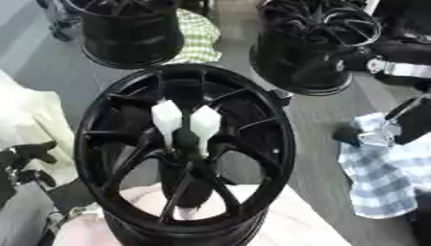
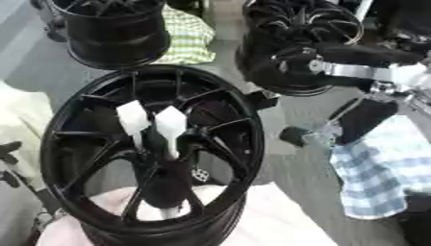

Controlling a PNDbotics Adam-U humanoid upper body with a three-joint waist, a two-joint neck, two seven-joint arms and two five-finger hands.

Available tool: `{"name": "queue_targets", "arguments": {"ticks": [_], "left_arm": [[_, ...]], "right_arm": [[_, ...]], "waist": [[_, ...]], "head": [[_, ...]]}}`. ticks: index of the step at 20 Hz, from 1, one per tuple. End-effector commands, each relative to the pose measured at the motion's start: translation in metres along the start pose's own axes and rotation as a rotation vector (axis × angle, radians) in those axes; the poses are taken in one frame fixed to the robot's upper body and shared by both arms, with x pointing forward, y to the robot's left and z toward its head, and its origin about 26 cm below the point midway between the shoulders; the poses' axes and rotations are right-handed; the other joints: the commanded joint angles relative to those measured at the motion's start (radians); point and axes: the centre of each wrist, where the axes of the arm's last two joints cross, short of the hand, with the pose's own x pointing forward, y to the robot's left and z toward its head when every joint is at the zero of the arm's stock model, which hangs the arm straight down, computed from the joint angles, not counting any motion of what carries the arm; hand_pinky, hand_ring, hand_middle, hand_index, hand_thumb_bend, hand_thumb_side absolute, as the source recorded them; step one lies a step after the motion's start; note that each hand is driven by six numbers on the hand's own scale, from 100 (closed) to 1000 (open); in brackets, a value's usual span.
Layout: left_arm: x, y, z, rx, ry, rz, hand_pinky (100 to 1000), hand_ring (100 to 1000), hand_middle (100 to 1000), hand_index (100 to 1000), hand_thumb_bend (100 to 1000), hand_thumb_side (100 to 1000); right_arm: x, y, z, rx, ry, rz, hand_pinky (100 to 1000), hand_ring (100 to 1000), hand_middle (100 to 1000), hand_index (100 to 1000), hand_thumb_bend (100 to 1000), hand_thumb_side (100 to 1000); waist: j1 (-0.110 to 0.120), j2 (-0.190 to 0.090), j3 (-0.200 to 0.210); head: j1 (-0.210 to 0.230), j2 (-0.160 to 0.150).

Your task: Pull the pin out of the wheel hub.

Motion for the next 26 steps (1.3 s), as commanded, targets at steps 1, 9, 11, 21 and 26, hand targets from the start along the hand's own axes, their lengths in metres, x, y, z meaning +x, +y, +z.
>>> {"name": "queue_targets", "arguments": {"ticks": [1, 9, 11, 21, 26], "left_arm": [[0.012, 0.004, -0.006, -0.018, -0.025, -0.027, 562, 1000, 640, 803, 100, 826], [0.015, 0.004, -0.010, -0.020, -0.045, -0.017, 563, 1000, 640, 803, 100, 821], [0.015, 0.004, -0.011, -0.021, -0.050, -0.014, 563, 1000, 641, 804, 100, 818], [0.020, 0.000, -0.025, -0.046, -0.095, 0.027, 563, 922, 640, 804, 100, 811], [0.023, -0.002, -0.031, -0.056, -0.105, 0.043, 564, 909, 640, 804, 100, 811]], "right_arm": [[0.009, -0.010, -0.010, 0.063, 0.016, 0.029, 894, 911, 920, 965, 304, 298], [0.022, -0.021, -0.039, 0.099, 0.091, 0.028, 907, 930, 937, 970, 325, 287], [0.025, -0.023, -0.044, 0.100, 0.110, 0.023, 911, 937, 942, 975, 323, 281], [-0.001, -0.017, -0.072, 0.116, 0.237, -0.012, 916, 941, 946, 980, 426, 285], [-0.023, -0.009, -0.084, 0.111, 0.267, -0.020, 915, 940, 940, 978, 429, 283]], "waist": [[0.006, -0.004, 0.005], [0.013, 0.000, 0.025], [0.016, 0.000, 0.032], [0.030, 0.003, 0.081], [0.031, 0.006, 0.096]], "head": [[-0.018, -0.002], [-0.063, -0.002], [-0.075, -0.002], [-0.154, -0.002], [-0.182, -0.002]]}}
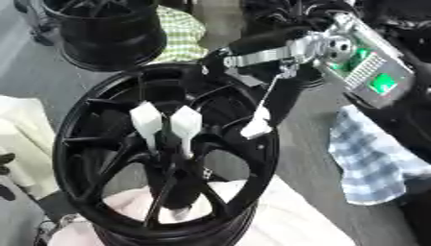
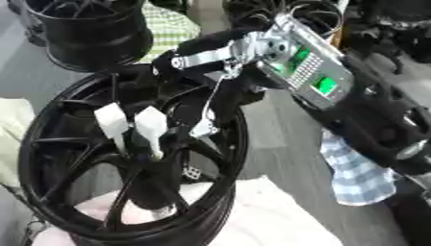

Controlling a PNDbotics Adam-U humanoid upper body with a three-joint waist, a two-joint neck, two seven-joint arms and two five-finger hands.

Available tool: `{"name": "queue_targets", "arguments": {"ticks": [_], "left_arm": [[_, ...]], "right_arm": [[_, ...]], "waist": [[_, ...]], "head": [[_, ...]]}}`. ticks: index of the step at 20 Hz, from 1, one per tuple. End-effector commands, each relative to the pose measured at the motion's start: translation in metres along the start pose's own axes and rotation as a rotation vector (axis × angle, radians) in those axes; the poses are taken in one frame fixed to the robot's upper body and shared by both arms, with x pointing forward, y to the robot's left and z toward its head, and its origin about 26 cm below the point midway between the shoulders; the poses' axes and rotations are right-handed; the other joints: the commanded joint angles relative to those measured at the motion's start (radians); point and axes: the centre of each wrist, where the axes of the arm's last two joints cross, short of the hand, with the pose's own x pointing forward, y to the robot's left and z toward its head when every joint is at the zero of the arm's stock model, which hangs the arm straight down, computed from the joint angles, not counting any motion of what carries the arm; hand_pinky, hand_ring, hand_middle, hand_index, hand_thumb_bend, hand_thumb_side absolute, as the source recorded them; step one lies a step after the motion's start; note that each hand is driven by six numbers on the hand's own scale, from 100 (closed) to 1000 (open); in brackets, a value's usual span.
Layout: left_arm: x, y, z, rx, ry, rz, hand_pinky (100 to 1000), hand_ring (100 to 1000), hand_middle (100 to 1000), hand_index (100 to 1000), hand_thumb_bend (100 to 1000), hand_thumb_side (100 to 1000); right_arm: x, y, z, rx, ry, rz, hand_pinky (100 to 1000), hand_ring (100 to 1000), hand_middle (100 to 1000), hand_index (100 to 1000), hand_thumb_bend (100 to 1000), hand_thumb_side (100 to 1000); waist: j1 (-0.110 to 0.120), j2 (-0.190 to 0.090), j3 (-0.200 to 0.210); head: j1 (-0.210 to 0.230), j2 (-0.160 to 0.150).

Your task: Pull the pin out of the wheel hub.

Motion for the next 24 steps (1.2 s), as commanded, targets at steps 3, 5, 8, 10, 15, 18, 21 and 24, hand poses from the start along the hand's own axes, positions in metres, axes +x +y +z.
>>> {"name": "queue_targets", "arguments": {"ticks": [3, 5, 8, 10, 15, 18, 21, 24], "left_arm": [[0.012, 0.000, -0.011, -0.026, -0.041, -0.006, 564, 905, 640, 804, 100, 809], [0.013, 0.000, -0.013, -0.029, -0.045, -0.001, 564, 905, 639, 804, 100, 810], [0.013, 0.000, -0.014, -0.031, -0.046, 0.002, 564, 908, 639, 804, 100, 811], [0.014, -0.001, -0.015, -0.034, -0.048, 0.003, 565, 913, 639, 804, 100, 811], [0.014, -0.002, -0.020, -0.044, -0.055, 0.012, 565, 914, 638, 804, 100, 813], [0.014, -0.003, -0.021, -0.049, -0.057, 0.015, 565, 914, 638, 804, 100, 813], [0.015, -0.003, -0.022, -0.050, -0.058, 0.016, 565, 914, 638, 804, 100, 813], [0.015, -0.003, -0.023, -0.052, -0.061, 0.017, 565, 914, 638, 804, 100, 812]], "right_arm": [[-0.013, -0.002, -0.008, -0.021, 0.036, 0.031, 913, 936, 929, 976, 417, 289], [-0.017, 0.000, -0.012, -0.019, 0.041, 0.031, 910, 933, 923, 974, 415, 289], [-0.020, 0.003, -0.018, -0.012, 0.037, 0.031, 909, 929, 914, 972, 413, 288], [-0.021, 0.004, -0.021, -0.007, 0.035, 0.035, 906, 924, 906, 970, 406, 287], [-0.027, 0.010, -0.029, 0.003, 0.047, 0.037, 900, 909, 885, 962, 396, 280], [-0.031, 0.014, -0.033, 0.008, 0.054, 0.036, 895, 899, 871, 958, 392, 276], [-0.034, 0.017, -0.036, 0.005, 0.055, 0.034, 883, 876, 839, 944, 385, 271], [-0.036, 0.018, -0.038, -0.003, 0.052, 0.030, 874, 858, 810, 924, 366, 273]], "waist": [[0.007, -0.001, 0.016], [0.008, 0.000, 0.020], [0.008, 0.001, 0.022], [0.008, 0.002, 0.024], [0.010, 0.005, 0.032], [0.010, 0.006, 0.036], [0.010, 0.007, 0.041], [0.010, 0.008, 0.044]], "head": [[-0.026, -0.002], [-0.031, -0.002], [-0.035, -0.002], [-0.039, -0.002], [-0.053, -0.002], [-0.059, -0.002], [-0.061, -0.002], [-0.063, -0.002]]}}
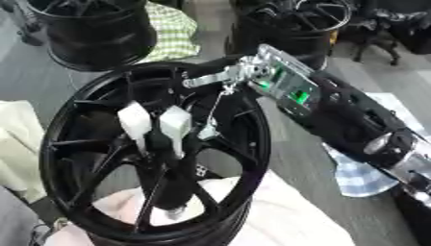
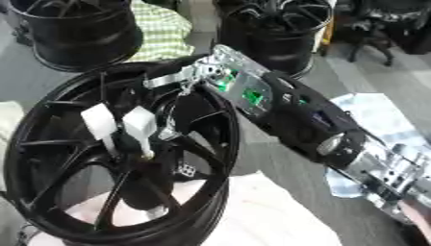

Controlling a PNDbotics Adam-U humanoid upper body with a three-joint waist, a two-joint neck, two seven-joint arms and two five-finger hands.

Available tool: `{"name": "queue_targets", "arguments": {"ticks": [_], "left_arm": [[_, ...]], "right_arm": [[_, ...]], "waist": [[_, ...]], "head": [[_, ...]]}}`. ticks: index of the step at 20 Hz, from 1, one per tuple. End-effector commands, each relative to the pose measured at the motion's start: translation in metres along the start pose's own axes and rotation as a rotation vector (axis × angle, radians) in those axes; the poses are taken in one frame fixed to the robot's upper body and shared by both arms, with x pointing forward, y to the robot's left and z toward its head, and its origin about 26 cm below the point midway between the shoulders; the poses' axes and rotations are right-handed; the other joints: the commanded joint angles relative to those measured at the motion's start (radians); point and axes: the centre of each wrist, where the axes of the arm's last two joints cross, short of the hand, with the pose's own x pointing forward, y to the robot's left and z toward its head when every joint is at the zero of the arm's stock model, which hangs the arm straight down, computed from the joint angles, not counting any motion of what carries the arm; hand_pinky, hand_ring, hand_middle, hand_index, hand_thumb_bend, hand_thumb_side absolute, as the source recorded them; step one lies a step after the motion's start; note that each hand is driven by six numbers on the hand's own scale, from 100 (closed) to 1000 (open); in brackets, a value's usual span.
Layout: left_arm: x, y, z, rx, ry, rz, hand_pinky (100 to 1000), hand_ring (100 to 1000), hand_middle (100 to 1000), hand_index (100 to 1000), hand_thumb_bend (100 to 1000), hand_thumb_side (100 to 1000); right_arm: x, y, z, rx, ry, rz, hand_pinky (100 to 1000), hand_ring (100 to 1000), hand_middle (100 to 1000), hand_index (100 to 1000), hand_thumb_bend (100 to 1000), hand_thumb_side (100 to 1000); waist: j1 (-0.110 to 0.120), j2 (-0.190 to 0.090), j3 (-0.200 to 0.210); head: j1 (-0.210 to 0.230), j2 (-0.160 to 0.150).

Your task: Pull the pin out of the wheel hub.

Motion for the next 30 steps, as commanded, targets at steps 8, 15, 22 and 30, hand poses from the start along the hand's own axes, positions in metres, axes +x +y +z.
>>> {"name": "queue_targets", "arguments": {"ticks": [8, 15, 22, 30], "left_arm": [[0.011, 0.001, -0.006, -0.018, -0.019, -0.024, 565, 912, 638, 804, 100, 816], [0.011, 0.001, -0.007, -0.018, -0.018, -0.024, 565, 907, 637, 805, 100, 815], [0.010, 0.001, -0.005, -0.015, -0.011, -0.023, 564, 901, 636, 805, 100, 817], [0.010, 0.002, -0.001, -0.007, 0.002, -0.022, 564, 890, 635, 805, 100, 820]], "right_arm": [[0.002, -0.005, -0.001, -0.032, -0.017, 0.021, 845, 797, 688, 793, 278, 260], [0.005, -0.006, -0.001, -0.062, -0.023, 0.049, 802, 713, 537, 662, 100, 188], [0.011, -0.018, 0.013, -0.125, -0.041, 0.051, 787, 687, 505, 636, 100, 195], [0.025, -0.053, 0.064, -0.257, -0.055, 0.010, 774, 661, 493, 633, 100, 190]], "waist": [[0.002, -0.005, 0.006], [0.001, -0.005, 0.007], [-0.002, -0.010, 0.002], [-0.007, -0.019, -0.012]], "head": [[-0.007, -0.002], [-0.007, -0.002], [-0.003, -0.002], [0.006, -0.002]]}}
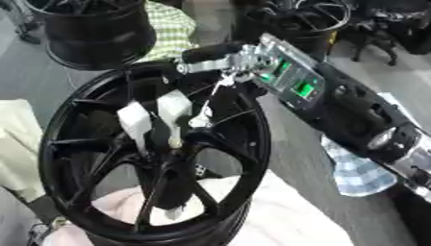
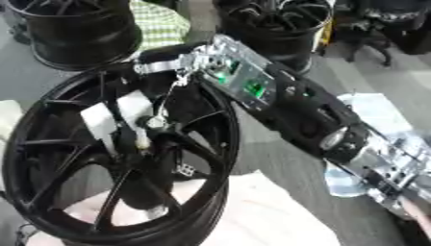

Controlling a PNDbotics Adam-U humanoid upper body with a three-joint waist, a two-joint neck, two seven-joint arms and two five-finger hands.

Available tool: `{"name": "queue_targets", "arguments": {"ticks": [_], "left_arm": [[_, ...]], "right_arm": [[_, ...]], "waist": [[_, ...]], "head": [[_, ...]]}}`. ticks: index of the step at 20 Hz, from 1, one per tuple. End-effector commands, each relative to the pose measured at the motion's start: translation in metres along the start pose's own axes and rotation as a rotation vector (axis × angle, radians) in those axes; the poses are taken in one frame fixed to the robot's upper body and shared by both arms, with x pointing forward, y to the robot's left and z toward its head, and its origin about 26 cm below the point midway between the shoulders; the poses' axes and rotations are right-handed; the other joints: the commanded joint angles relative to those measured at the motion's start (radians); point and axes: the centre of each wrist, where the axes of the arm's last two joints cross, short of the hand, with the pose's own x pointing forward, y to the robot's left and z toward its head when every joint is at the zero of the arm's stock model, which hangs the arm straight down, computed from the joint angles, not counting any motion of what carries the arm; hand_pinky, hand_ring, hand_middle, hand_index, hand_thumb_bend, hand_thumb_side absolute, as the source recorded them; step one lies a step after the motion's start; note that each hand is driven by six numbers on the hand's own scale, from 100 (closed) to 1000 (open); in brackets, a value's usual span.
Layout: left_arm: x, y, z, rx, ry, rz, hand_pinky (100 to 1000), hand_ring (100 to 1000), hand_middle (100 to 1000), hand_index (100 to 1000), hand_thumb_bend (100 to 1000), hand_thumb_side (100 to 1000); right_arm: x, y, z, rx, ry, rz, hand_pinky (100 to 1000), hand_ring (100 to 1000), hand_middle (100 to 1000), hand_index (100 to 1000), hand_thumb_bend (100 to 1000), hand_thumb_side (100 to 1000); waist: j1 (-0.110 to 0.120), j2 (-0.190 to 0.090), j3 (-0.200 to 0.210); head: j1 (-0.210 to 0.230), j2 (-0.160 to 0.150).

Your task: Pull the pin out of the wheel hub.

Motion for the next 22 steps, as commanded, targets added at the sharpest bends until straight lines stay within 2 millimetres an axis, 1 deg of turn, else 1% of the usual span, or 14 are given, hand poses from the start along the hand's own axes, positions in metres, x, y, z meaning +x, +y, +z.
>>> {"name": "queue_targets", "arguments": {"ticks": [1, 4, 7, 9, 11, 12, 14, 16, 17, 18, 19, 20, 21, 22], "left_arm": [[0.009, 0.002, 0.000, -0.004, -0.002, -0.031, 564, 889, 635, 805, 100, 820], [0.010, 0.004, 0.004, 0.007, 0.007, -0.037, 564, 886, 635, 805, 100, 821], [0.010, 0.007, 0.008, 0.020, 0.014, -0.044, 564, 885, 635, 805, 100, 822], [0.011, 0.008, 0.011, 0.028, 0.017, -0.050, 563, 885, 634, 805, 100, 822], [0.012, 0.009, 0.014, 0.036, 0.020, -0.056, 563, 884, 634, 805, 100, 822], [0.012, 0.010, 0.016, 0.041, 0.021, -0.059, 563, 884, 634, 805, 100, 823], [0.012, 0.012, 0.019, 0.051, 0.026, -0.067, 562, 885, 634, 805, 100, 824], [0.012, 0.013, 0.023, 0.062, 0.031, -0.076, 562, 885, 633, 805, 100, 824], [0.013, 0.014, 0.024, 0.066, 0.032, -0.079, 562, 885, 633, 805, 100, 825], [0.013, 0.014, 0.026, 0.070, 0.034, -0.083, 562, 886, 633, 805, 100, 825], [0.013, 0.015, 0.027, 0.073, 0.035, -0.086, 561, 885, 633, 805, 100, 825], [0.013, 0.015, 0.028, 0.076, 0.036, -0.089, 561, 887, 633, 805, 100, 825], [0.013, 0.015, 0.029, 0.078, 0.037, -0.092, 561, 886, 633, 805, 100, 825], [0.012, 0.016, 0.029, 0.080, 0.037, -0.094, 561, 888, 632, 805, 100, 825]], "right_arm": [[0.006, -0.028, 0.031, -0.099, 0.024, 0.004, 770, 655, 491, 631, 100, 201], [-0.006, -0.036, 0.061, -0.204, 0.112, -0.033, 765, 647, 487, 631, 100, 186], [-0.029, -0.034, 0.099, -0.315, 0.229, -0.107, 752, 630, 480, 629, 100, 167], [-0.051, -0.025, 0.129, -0.408, 0.342, -0.165, 744, 622, 476, 628, 100, 155], [-0.077, -0.010, 0.163, -0.524, 0.487, -0.224, 737, 618, 475, 629, 128, 146], [-0.092, 0.003, 0.182, -0.597, 0.559, -0.269, 722, 604, 468, 625, 166, 122], [-0.119, 0.037, 0.219, -0.755, 0.703, -0.365, 708, 592, 462, 621, 180, 100], [-0.142, 0.087, 0.261, -0.924, 0.875, -0.471, 698, 585, 464, 625, 202, 100], [-0.149, 0.114, 0.281, -0.994, 0.960, -0.512, 700, 590, 477, 639, 216, 100], [-0.152, 0.144, 0.299, -1.047, 1.055, -0.553, 706, 603, 521, 682, 259, 100], [-0.153, 0.178, 0.316, -1.086, 1.163, -0.597, 716, 626, 586, 744, 289, 106], [-0.150, 0.212, 0.331, -1.106, 1.273, -0.645, 731, 662, 654, 806, 325, 133], [-0.146, 0.242, 0.343, -1.117, 1.365, -0.691, 742, 688, 701, 837, 352, 161], [-0.140, 0.272, 0.351, -1.123, 1.450, -0.754, 779, 758, 815, 907, 446, 248]], "waist": [[0.003, -0.019, -0.007], [-0.002, -0.023, -0.021], [-0.006, -0.024, -0.038], [-0.008, -0.023, -0.049], [-0.009, -0.022, -0.060], [-0.009, -0.021, -0.068], [-0.011, -0.019, -0.081], [-0.012, -0.017, -0.093], [-0.012, -0.017, -0.097], [-0.012, -0.015, -0.100], [-0.012, -0.015, -0.103], [-0.012, -0.014, -0.104], [-0.012, -0.014, -0.105], [-0.011, -0.013, -0.106]], "head": [[0.006, -0.002], [0.020, -0.002], [0.038, -0.002], [0.048, -0.002], [0.055, -0.002], [0.061, -0.002], [0.069, -0.002], [0.079, -0.002], [0.081, -0.002], [0.084, -0.002], [0.086, -0.002], [0.086, -0.002], [0.085, -0.002], [0.083, -0.002]]}}
